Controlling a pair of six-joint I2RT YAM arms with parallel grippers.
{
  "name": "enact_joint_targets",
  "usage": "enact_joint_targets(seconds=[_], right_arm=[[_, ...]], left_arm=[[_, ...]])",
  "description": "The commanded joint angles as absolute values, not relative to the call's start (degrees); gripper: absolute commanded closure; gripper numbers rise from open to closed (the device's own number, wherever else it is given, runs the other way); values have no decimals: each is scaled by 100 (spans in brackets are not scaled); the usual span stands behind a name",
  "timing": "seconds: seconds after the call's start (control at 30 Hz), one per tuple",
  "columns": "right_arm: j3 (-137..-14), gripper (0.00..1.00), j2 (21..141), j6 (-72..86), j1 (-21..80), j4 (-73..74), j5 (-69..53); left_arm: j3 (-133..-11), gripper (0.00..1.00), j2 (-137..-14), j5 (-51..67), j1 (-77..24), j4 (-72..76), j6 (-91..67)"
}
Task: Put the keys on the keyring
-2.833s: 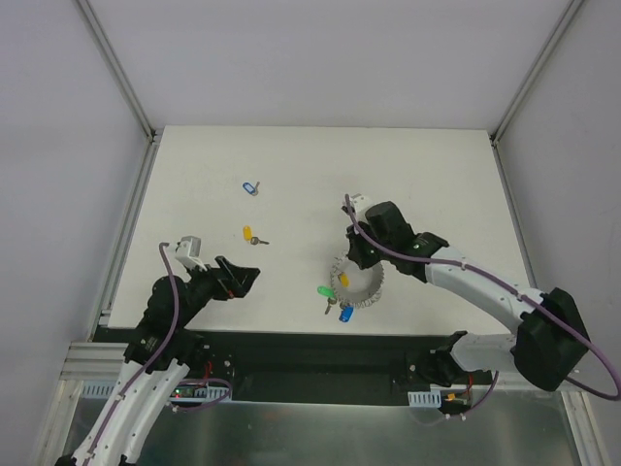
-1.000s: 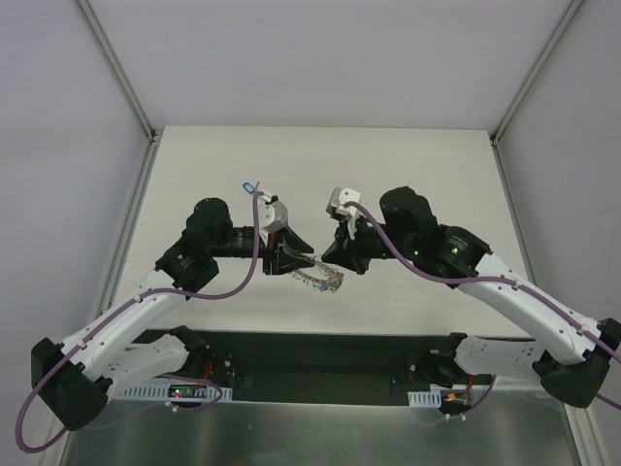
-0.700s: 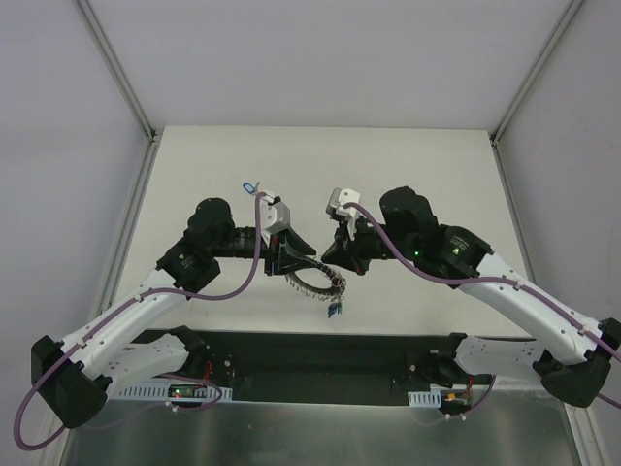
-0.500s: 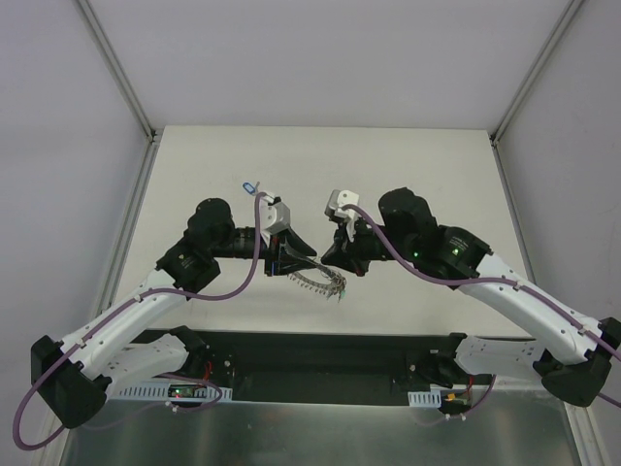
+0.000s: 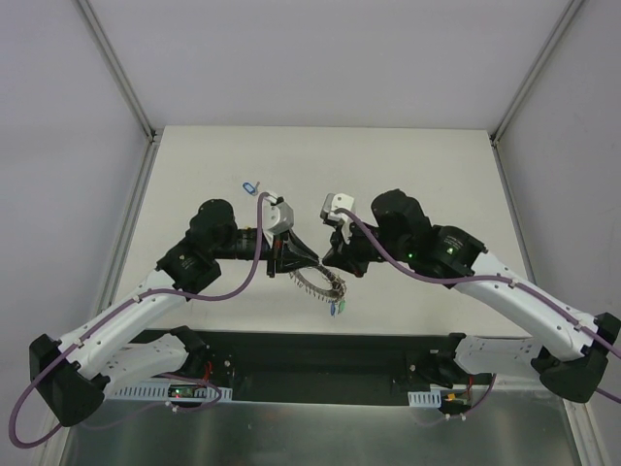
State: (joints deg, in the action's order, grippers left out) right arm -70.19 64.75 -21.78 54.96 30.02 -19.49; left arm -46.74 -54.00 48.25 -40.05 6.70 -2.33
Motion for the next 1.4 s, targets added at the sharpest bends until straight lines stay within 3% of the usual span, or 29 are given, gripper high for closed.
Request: enact_joint_targets(seconds=[0.0,0.7,0.8,0.87,0.93,1.1,1.23,1.37], right_arm=[[-7392,99,6486,-2303,5563,2892,-1775],[-7375,99,6513,-2224,5669,2866,-1512],[-7006,90,6294,-2058,5651,2427,-1222],[-6672,74,6048,-1934,5564,2050,-1108],[-6435,67,5872,-1706,5493,1838,-1090],[-5662,66,5354,-1117,5318,495,-923],[-5256,49,5124,-773,5195,-325,-1010],[-5195,50,5212,-598,4879,-404,-1834]], left_arm=[[-4975,89,-5440,4544,-4104,580,-167],[-5089,100,-5616,4255,-4359,88,141],[-4932,100,-5485,3833,-4368,140,88],[-4782,100,-5319,3570,-4368,402,27],[-4510,100,-5186,3437,-4368,719,-200],[-3755,100,-4729,3033,-4359,2211,-903],[-3428,100,-4500,2734,-4351,2891,-1169],[-3226,100,-4263,2479,-4351,3357,-1274]])
